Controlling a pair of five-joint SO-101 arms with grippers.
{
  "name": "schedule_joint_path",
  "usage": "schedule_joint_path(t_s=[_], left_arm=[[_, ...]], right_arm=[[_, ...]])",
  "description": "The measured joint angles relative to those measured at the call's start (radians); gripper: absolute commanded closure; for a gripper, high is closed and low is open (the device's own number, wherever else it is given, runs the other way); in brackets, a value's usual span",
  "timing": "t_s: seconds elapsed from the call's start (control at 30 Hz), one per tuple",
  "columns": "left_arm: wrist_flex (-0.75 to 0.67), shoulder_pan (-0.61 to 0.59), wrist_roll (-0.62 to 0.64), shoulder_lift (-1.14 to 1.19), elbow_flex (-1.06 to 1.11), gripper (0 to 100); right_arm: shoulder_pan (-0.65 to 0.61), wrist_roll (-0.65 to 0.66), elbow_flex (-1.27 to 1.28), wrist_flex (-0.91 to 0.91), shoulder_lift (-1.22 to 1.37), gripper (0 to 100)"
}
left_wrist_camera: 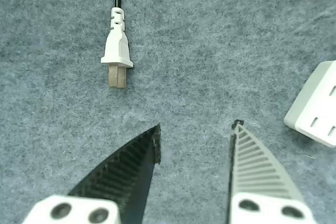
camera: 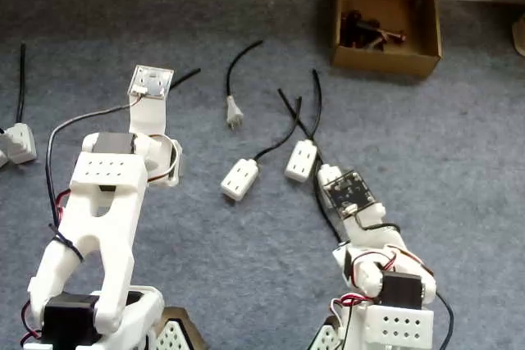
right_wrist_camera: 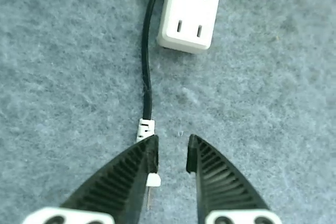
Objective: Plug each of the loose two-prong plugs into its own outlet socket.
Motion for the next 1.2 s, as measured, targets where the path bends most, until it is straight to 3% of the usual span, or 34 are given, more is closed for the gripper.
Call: schedule_joint_path(t_s=[0.4,0.57,0.83,1.03,1.2], left_arm=[[0.000,0.000,0.000,0.000,0.000,79],[0.000,0.000,0.000,0.000,0.000,79],[0.000,0.000,0.000,0.000,0.000,79],[0.000,0.000,0.000,0.000,0.000,79],[0.000,0.000,0.000,0.000,0.000,79]], right_arm=[[0.002,0.002,0.097,-0.044,-0.002,89.8],[0.000,0.080,0.097,-0.049,-0.002,89.8],[0.000,0.087,0.097,-0.054,-0.002,89.8],[0.000,-0.117,0.115,-0.049,0.000,89.8],[0.002,-0.183,0.110,-0.057,0.000,89.8]])
